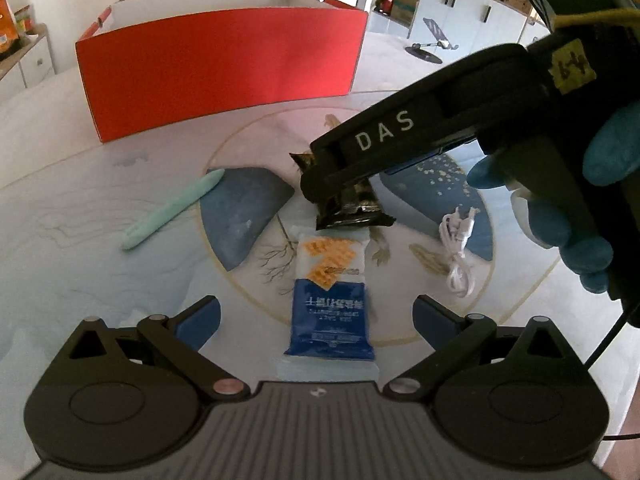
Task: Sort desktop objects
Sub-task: 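Close left gripper on blue biscuit packet while right gripper grasps dark snack packet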
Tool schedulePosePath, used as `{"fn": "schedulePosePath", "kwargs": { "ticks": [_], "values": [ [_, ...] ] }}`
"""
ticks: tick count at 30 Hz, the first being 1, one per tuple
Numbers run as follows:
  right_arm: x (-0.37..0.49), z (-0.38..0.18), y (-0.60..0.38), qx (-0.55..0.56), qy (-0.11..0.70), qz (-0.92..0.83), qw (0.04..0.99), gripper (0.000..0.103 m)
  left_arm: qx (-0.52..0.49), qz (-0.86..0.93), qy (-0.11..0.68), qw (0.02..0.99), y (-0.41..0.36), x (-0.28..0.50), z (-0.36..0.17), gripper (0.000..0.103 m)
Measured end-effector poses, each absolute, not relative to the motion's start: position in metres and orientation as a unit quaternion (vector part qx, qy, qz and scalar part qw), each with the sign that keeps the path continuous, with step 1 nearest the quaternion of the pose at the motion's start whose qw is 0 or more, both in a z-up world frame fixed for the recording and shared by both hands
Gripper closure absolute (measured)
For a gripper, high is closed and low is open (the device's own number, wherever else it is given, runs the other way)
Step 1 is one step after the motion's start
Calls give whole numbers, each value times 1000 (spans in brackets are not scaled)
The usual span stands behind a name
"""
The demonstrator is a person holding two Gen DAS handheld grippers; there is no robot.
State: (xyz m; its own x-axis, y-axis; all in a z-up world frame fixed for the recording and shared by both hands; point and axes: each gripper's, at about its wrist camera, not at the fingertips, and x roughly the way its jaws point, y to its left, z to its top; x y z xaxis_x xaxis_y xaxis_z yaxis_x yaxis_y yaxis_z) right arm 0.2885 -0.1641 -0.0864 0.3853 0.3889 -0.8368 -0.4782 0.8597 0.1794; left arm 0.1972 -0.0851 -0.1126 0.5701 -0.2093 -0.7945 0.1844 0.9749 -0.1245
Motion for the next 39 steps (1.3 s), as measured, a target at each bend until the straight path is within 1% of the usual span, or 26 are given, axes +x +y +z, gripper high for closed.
{"fn": "schedulePosePath", "kwargs": {
  "ticks": [11, 14, 17, 19, 20, 21, 23, 27, 31, 35, 39],
  "values": [
    [298, -98, -159, -39, 502, 248, 827, 33, 3, -103, 439, 893, -91, 197, -118, 2],
    [299, -100, -158, -39, 505, 246, 826, 34, 14, -104, 434, 895, -94, 195, -118, 8],
    [299, -100, -158, -30, 505, 246, 827, 36, 32, -102, 429, 897, -97, 195, -118, 18],
    [300, -101, -158, -30, 506, 245, 827, 36, 45, -100, 426, 898, -100, 194, -118, 25],
    [301, -101, -157, -30, 506, 246, 826, 36, 53, -98, 424, 899, -101, 194, -118, 33],
    [301, -101, -157, -31, 506, 246, 826, 36, 55, -99, 422, 900, -102, 193, -117, 37],
    [302, -101, -157, -32, 506, 246, 826, 36, 55, -102, 423, 899, -102, 194, -116, 41],
    [302, -101, -158, -30, 506, 244, 827, 38, 63, -118, 421, 897, -104, 194, -114, 60],
    [302, -101, -157, -32, 507, 241, 827, 42, 64, -120, 421, 897, -105, 194, -113, 64],
    [302, -101, -156, -31, 508, 243, 826, 55, 59, -118, 421, 897, -107, 196, -112, 67],
    [301, -100, -156, -30, 510, 245, 824, 62, 56, -118, 421, 898, -103, 193, -111, 68]
  ]
}}
